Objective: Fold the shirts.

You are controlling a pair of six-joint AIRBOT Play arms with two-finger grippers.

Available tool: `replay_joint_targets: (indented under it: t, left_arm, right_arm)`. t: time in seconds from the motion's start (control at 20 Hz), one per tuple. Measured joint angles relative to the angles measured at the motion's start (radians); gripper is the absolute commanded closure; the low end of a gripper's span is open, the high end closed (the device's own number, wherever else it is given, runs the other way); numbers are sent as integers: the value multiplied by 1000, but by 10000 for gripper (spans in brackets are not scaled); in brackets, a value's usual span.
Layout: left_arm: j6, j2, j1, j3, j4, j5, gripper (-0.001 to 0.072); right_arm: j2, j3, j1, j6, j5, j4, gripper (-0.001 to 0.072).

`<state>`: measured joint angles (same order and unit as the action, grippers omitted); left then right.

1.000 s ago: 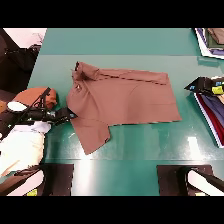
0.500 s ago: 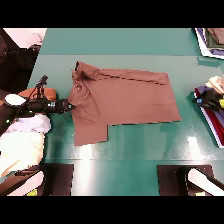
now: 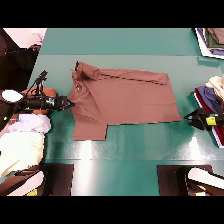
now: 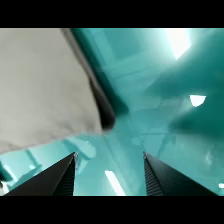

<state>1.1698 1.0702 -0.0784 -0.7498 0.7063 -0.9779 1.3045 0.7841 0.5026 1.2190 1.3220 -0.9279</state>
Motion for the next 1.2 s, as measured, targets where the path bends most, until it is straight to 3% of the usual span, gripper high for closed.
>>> replay_joint_targets:
  t: [0.15,0.3,0.35,0.7,1.2]
  left_arm:
    - [0,0,0,-1,0,-1,676]
    - [0,0,0,-1,1,-3,677]
    - [0,0,0,-1,1,-7,678]
    - [1,-58,0,-137,3,-41,677]
    - [1,-124,0,-1100,7,-100,677]
  right_arm:
    - [35,-10,-62,-4,-56,31,280]
    - [52,-15,-116,-8,-103,35,674]
    - [53,-16,-128,-10,-119,29,694]
    - [-111,95,-156,-26,-137,47,695]
    - [-440,745,-159,-18,-232,117,695]
